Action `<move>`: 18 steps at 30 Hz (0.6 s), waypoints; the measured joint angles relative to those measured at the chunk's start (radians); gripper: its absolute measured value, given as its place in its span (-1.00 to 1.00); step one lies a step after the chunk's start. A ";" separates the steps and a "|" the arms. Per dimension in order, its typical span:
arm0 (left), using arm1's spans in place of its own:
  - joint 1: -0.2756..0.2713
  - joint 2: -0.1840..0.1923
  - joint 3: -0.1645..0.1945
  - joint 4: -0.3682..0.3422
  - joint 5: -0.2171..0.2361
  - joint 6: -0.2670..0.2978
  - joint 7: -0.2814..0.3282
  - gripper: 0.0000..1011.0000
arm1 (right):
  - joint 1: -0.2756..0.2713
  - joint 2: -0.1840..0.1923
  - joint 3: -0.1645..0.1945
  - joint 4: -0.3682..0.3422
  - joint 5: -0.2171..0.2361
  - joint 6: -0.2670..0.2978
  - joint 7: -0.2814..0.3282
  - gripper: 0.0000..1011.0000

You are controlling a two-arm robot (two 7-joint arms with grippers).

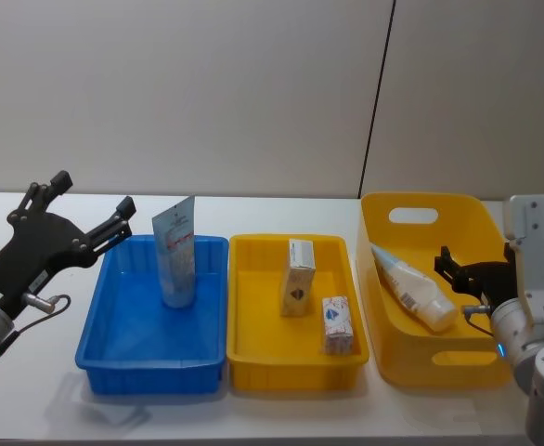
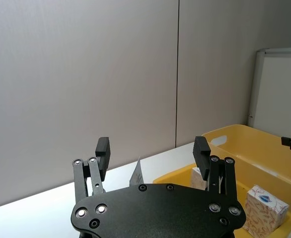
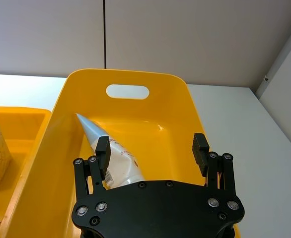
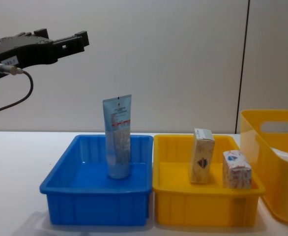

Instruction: Bimanual collaborative sorting of washing and personal care products

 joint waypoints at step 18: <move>0.018 -0.015 0.084 -0.006 0.132 0.058 0.138 0.98 | -0.097 0.057 -0.051 -0.090 0.080 -0.102 0.063 0.98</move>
